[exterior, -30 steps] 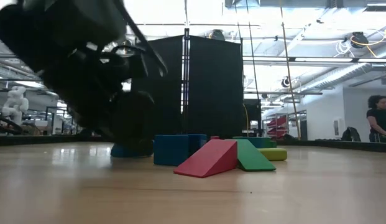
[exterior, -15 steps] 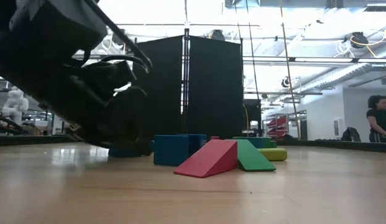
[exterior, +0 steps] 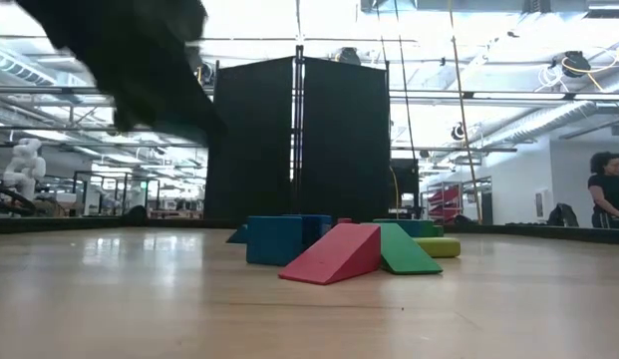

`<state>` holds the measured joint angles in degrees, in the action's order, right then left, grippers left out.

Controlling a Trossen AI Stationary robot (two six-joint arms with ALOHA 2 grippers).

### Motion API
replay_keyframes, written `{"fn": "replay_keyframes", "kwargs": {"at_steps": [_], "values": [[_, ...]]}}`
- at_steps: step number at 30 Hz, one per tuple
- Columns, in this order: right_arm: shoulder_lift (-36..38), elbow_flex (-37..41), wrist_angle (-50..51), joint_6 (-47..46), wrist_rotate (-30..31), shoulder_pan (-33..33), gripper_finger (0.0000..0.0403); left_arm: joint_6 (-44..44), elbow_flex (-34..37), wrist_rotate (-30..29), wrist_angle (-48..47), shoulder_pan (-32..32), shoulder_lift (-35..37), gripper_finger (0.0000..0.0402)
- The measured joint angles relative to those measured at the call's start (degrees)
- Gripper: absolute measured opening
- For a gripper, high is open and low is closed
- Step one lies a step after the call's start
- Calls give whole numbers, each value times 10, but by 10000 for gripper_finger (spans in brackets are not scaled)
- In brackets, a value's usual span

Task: Sort blocks by size
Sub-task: Put the blue semicircle block into the black bin

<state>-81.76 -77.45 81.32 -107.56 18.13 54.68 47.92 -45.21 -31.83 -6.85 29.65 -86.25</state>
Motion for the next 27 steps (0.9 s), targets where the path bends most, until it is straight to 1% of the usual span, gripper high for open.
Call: {"fn": "replay_keyframes", "kwargs": {"at_steps": [3,6,8,10,12,15,18,21,23,27], "values": [[0,0,0,-2,0,0,256,-17,-2,90,-57,22,93,122],[0,0,0,-2,0,0,256,-17,-2,178,-118,71,162,122],[0,0,1,-1,0,0,256,-1,-1,213,-152,117,194,122],[0,0,1,-1,0,0,256,39,-2,227,-182,166,211,122],[0,0,2,-2,0,0,256,82,-2,236,-202,209,212,122],[0,0,3,-2,1,0,256,128,-2,239,-202,268,200,122],[0,0,5,-2,1,0,256,149,-2,235,-209,301,174,122],[0,0,7,-2,2,-4,256,152,-2,243,-205,318,147,123],[0,0,7,-1,2,-8,256,148,-2,254,-199,325,132,138],[0,0,8,5,1,-15,256,148,-2,284,-162,331,113,198]]}}
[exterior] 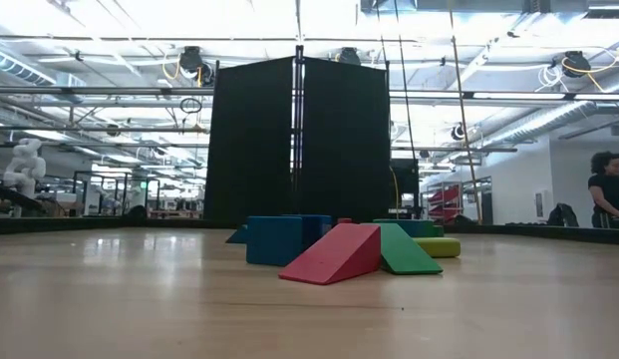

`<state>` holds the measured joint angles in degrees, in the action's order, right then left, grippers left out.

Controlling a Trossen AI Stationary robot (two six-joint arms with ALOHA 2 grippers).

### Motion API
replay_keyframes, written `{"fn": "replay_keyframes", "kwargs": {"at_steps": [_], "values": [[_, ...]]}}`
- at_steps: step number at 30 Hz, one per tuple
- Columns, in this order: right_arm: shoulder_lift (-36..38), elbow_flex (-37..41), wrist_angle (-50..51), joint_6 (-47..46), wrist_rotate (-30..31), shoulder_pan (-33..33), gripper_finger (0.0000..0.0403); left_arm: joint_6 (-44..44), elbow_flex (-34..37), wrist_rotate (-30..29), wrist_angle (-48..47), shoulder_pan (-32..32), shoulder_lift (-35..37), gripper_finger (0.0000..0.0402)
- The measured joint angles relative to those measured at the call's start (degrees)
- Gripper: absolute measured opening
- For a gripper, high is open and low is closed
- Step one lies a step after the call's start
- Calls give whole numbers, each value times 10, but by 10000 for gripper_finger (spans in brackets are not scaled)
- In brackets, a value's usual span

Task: Sort blocks by size
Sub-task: Put the blue semicircle block into the black bin, then put the blue triangular block into the black bin

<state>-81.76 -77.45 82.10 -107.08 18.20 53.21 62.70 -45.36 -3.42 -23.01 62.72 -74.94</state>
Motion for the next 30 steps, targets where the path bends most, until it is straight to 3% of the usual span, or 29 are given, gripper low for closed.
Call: {"fn": "replay_keyframes", "kwargs": {"at_steps": [4,10,12,15,17,19,22,26,30], "values": [[0,0,1,13,0,-4,256,0,0,16,13,0,-4,237],[0,0,1,15,0,-4,256,12,0,12,9,-50,28,251],[0,0,1,17,0,-4,256,-6,-1,-40,-12,-85,55,252],[0,0,1,27,0,-4,256,-87,-1,-179,-36,-146,97,252],[0,0,2,32,1,-4,256,-203,-1,-264,-28,-194,117,253],[0,0,10,34,2,-4,256,-333,-2,-297,-18,-254,123,253],[0,0,17,34,2,-4,256,-453,7,-255,3,-362,108,253],[0,0,18,39,2,-4,256,-533,34,-114,71,-481,66,253],[0,0,19,45,2,-4,256,-588,57,-60,144,-565,28,253]]}}
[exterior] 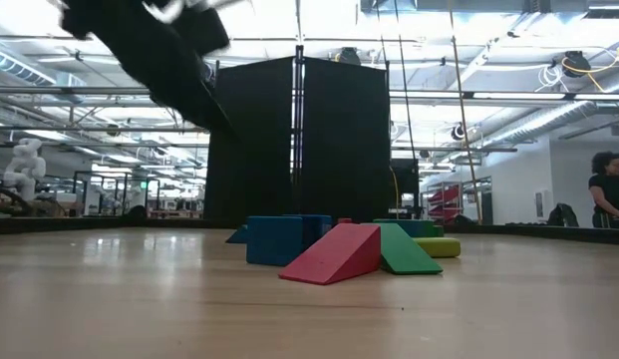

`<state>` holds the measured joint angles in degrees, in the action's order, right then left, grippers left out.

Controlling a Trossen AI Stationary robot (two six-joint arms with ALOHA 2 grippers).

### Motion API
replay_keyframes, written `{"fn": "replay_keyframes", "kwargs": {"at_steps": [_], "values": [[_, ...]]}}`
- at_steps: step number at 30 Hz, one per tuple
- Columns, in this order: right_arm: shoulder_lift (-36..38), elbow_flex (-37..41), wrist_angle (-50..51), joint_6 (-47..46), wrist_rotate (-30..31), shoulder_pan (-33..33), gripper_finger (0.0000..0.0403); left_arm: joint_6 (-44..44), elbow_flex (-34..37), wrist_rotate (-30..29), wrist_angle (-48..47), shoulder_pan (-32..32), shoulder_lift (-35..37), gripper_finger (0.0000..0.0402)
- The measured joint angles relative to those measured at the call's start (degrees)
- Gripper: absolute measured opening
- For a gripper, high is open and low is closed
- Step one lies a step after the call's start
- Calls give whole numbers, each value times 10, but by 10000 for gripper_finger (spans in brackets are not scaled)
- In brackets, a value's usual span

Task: Sort blocks by size
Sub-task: Put the blue triangular block into the black bin

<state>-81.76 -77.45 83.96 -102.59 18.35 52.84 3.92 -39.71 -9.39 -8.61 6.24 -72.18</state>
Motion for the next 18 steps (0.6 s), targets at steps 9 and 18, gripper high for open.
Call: {"fn": "replay_keyframes", "kwargs": {"at_steps": [9,18], "values": [[0,0,14,19,-3,0,256,-86,7,137,66,-98,-120,253],[0,0,23,19,-5,0,256,-114,7,172,152,-135,-231,253]]}}
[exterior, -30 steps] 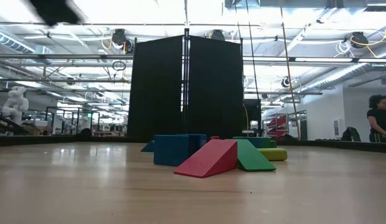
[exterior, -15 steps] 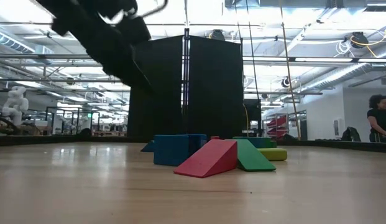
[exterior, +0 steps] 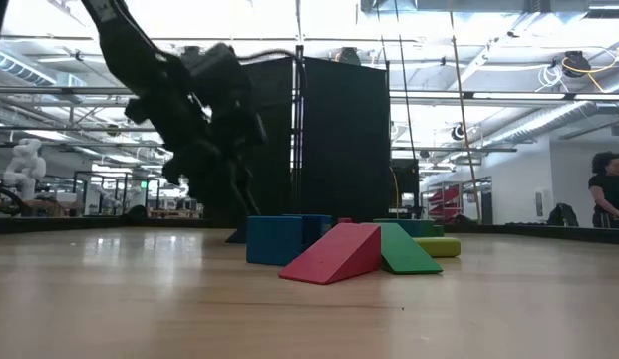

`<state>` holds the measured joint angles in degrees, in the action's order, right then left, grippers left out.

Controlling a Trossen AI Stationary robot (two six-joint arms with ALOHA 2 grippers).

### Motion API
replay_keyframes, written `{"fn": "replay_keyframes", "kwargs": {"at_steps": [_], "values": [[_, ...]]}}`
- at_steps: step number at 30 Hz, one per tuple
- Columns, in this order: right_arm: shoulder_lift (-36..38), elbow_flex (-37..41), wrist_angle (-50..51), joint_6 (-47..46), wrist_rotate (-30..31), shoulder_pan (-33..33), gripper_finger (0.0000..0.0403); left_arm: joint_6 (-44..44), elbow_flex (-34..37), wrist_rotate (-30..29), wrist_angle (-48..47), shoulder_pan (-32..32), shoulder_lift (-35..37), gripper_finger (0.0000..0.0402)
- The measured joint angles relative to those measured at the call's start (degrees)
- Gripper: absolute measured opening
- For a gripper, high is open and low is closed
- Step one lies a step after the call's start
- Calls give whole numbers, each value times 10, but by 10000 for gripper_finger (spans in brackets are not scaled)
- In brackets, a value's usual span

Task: Sort blocks by size
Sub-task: Put the blue triangular block into the black bin

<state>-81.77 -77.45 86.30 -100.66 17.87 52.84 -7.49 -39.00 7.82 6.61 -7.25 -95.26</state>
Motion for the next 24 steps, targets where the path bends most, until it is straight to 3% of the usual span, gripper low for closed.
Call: {"fn": "replay_keyframes", "kwargs": {"at_steps": [6,13,18,24], "values": [[0,0,0,10,-2,0,256,3,-3,58,4,-16,-42,234],[0,0,9,11,-2,0,256,44,-2,52,-7,-15,-27,120],[0,0,18,11,-2,0,256,114,1,72,-45,1,32,120],[0,0,24,11,2,0,256,164,-8,73,-139,60,177,120]]}}
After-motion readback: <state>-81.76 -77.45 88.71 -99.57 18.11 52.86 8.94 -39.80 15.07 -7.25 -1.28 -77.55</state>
